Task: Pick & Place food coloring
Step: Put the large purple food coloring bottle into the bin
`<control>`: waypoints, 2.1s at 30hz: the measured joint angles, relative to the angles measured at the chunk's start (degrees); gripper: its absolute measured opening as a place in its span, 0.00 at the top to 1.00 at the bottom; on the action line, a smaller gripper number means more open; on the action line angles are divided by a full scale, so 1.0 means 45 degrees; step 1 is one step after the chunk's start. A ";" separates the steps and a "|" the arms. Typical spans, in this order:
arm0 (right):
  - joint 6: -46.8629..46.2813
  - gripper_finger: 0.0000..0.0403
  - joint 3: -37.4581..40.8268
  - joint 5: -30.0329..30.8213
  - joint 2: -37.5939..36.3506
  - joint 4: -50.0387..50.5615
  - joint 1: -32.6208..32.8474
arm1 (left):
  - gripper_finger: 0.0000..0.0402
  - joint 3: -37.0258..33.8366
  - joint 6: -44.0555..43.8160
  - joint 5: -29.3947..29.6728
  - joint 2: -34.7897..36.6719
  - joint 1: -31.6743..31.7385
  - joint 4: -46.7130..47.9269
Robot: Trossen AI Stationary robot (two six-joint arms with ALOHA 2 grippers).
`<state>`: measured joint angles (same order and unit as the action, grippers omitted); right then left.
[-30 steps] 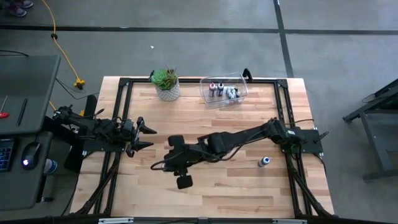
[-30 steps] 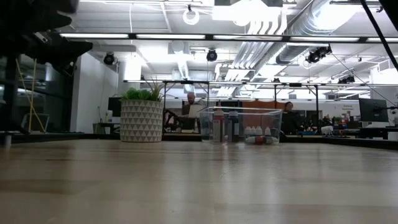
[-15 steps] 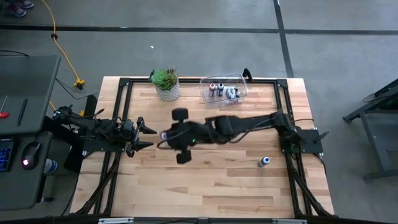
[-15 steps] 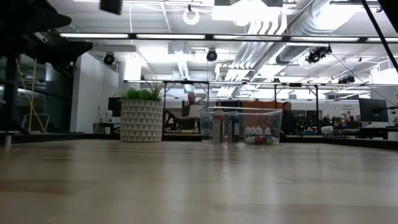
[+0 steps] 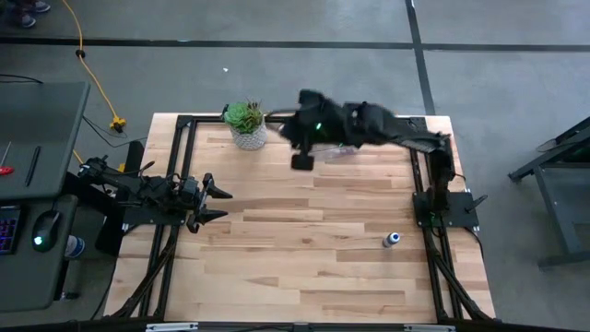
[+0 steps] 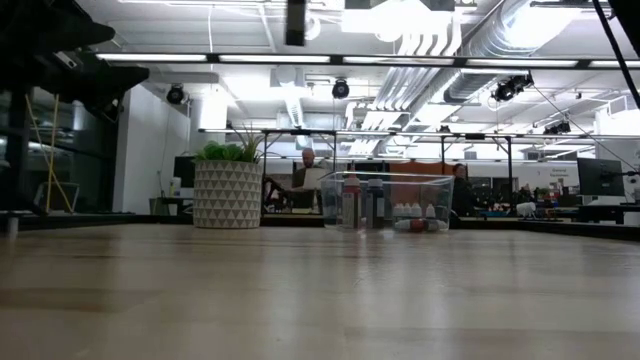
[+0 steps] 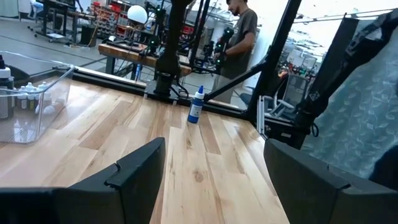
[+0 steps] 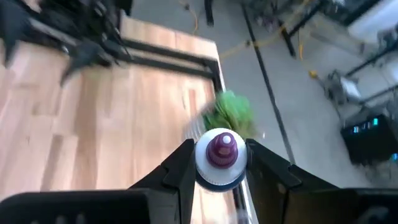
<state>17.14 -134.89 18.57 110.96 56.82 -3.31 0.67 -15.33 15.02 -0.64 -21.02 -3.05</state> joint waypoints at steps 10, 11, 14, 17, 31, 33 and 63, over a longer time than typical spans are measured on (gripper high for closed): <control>-0.1681 0.73 0.0015 -0.1101 -0.0753 0.3004 -0.2793 | 0.32 0.0000 0.0000 -0.0004 0.0004 0.0000 0.0005; -0.1788 0.73 0.0015 -0.1109 -0.0759 0.3264 -0.3004 | 0.32 0.0000 0.0000 -0.0004 0.0004 0.0005 0.0005; -0.2140 0.73 0.0015 -0.1123 -0.0839 0.3888 -0.3553 | 0.32 0.0000 0.0000 -0.0004 0.0004 0.0000 0.0005; -0.2708 0.73 0.0060 -0.1124 -0.0855 0.4119 -0.3986 | 0.32 0.0000 0.0000 -0.0004 0.0004 0.0002 0.0005; -0.5417 0.73 0.6567 0.0141 -0.3020 -0.0026 -0.5329 | 0.32 0.0000 0.0000 -0.0004 0.0004 0.0000 0.0005; -0.5869 0.73 0.7885 0.0140 -0.3460 -0.1205 -0.5424 | 0.32 0.0000 0.0000 -0.0004 0.0004 0.0005 0.0005; -0.9529 0.72 1.4990 0.0331 -0.4212 -0.7311 -0.5066 | 0.32 0.0000 0.0000 -0.0004 0.0008 0.0003 0.0005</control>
<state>-25.74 -67.43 20.06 92.01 23.91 -26.11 0.67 -15.33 15.00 -0.60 -21.00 -3.03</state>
